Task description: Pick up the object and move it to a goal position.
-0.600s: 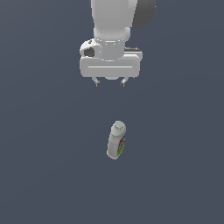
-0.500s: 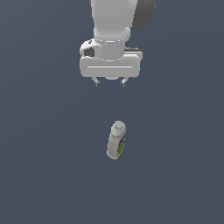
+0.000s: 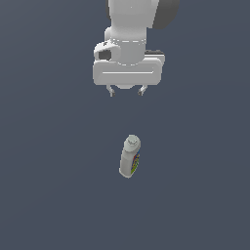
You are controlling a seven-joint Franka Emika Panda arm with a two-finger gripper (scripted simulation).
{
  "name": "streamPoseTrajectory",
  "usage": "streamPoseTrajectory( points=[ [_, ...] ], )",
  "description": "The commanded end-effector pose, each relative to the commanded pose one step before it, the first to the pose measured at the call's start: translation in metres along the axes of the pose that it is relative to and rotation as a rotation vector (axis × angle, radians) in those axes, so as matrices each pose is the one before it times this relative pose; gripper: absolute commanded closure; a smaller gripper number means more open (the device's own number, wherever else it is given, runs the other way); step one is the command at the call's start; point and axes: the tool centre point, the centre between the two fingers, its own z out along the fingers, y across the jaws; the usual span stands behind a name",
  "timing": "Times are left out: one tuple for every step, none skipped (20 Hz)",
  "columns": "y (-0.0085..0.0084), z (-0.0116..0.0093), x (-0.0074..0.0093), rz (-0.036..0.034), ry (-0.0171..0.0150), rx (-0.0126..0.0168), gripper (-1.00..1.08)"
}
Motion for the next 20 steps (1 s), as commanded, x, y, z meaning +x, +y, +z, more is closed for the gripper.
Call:
streamPoseTrajectory(
  points=[
    [-0.00049,-0.00064,0.00047,-0.00415,0.00202,-0.00121,-0.92],
    [0.00029,0.00030,-0.00003,0.00240,-0.00086,0.00042,-0.92],
    [0.00016,0.00026,0.00034,0.00315,-0.00067,0.00032,-0.92],
    [0.00002,0.00022,0.00072,0.00393,-0.00047,0.00022,-0.92],
    [-0.00012,0.00021,0.00108,0.00491,-0.00038,0.00018,-0.92],
    [-0.00016,0.00025,0.00140,0.00616,-0.00042,0.00019,-0.92],
    [-0.00017,0.00034,0.00164,0.00752,-0.00058,0.00026,-0.92],
    [-0.00016,0.00045,0.00185,0.00893,-0.00082,0.00035,-0.92],
    [-0.00017,0.00055,0.00207,0.01030,-0.00102,0.00043,-0.92],
    [-0.00020,0.00064,0.00229,0.01153,-0.00117,0.00048,-0.92],
    [-0.00027,0.00071,0.00253,0.01267,-0.00125,0.00049,-0.92],
    [-0.00036,0.00079,0.00279,0.01387,-0.00134,0.00049,-0.92],
    [-0.00044,0.00088,0.00302,0.01511,-0.00147,0.00051,-0.92],
    [-0.00052,0.00100,0.00325,0.01641,-0.00162,0.00053,-0.92],
    [-0.00062,0.00111,0.00348,0.01771,-0.00176,0.00053,-0.92],
    [-0.00074,0.00123,0.00370,0.01899,-0.00189,0.00053,-0.92],
    [-0.00087,0.00137,0.00391,0.02027,-0.00203,0.00051,-0.92],
    [-0.00101,0.00151,0.00411,0.02158,-0.00217,0.00049,-0.92],
    [-0.00117,0.00166,0.00430,0.02287,-0.00231,0.00045,-0.92],
    [-0.00135,0.00182,0.00448,0.02416,-0.00245,0.00040,-0.92]
  ],
)
